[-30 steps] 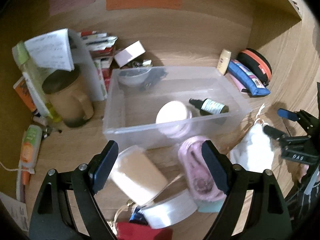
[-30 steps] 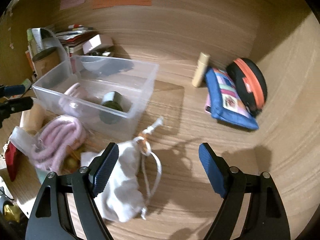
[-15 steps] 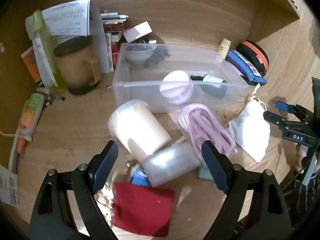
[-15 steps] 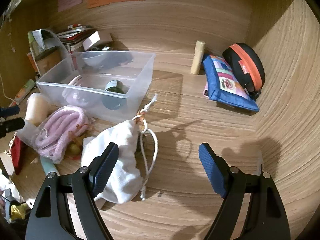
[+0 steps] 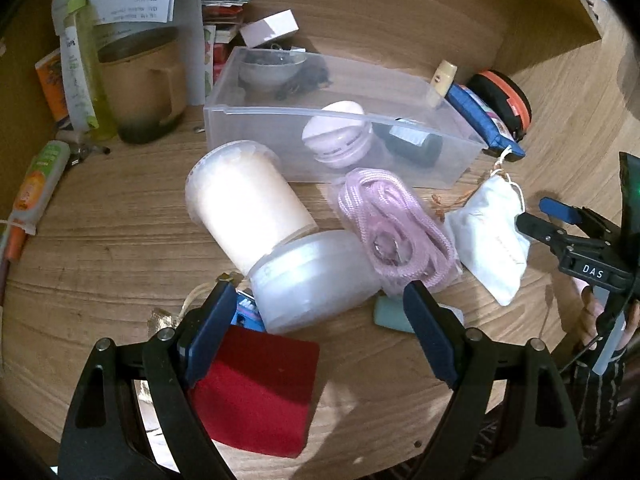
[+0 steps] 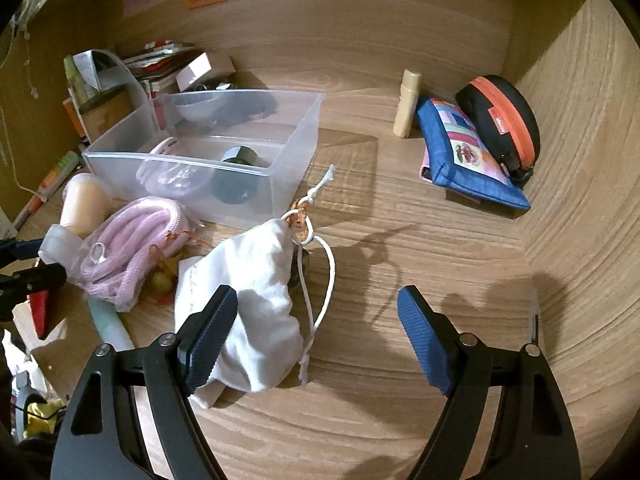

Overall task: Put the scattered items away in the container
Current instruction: 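Withdraw both tools from the box toward the frosted jar and white drawstring bag, then grasp the frosted white round jar with the left tool while the right tool grasps the white drawstring bag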

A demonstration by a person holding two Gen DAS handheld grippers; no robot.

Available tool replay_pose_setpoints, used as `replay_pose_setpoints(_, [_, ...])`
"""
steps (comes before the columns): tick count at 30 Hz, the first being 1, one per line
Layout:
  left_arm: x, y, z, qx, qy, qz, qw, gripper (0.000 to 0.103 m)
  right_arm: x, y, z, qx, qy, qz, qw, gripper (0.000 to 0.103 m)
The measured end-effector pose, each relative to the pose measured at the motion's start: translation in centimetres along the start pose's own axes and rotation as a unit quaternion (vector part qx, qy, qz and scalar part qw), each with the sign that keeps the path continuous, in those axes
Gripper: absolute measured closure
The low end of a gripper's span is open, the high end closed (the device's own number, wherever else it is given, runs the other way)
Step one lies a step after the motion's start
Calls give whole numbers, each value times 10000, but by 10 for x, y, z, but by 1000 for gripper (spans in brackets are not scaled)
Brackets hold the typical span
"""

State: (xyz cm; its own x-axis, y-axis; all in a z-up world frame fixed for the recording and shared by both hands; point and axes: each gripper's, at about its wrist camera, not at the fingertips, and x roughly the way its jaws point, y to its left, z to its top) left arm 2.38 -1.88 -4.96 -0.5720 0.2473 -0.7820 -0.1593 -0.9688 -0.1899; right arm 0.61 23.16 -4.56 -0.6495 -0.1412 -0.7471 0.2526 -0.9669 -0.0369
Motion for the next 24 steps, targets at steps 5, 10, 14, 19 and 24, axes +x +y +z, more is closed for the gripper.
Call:
replay_pose_setpoints(5, [10,-2,-3,41,125,40,9999,17,-4,10,-3,-66,15,147,9999,23])
replay_pose_setpoints(10, [19,3,-2,-118,207,-71,9997,17,-15,23,-5,-172,-97,383,9991,23])
replay_pose_setpoints(14, [23,5,0,-181,220,-171,9994,17,-15,36,-6,-350,-86,526,9980,23])
replay_pose_setpoints(19, [26,1,0,-78,154,-172,9997,17,6,51,-11,-610,194,439,9970,23])
replay_pose_setpoints(24, [23,5,-3,31,89,-34,9999,22,23,53,-14,-720,391,261,9963,23])
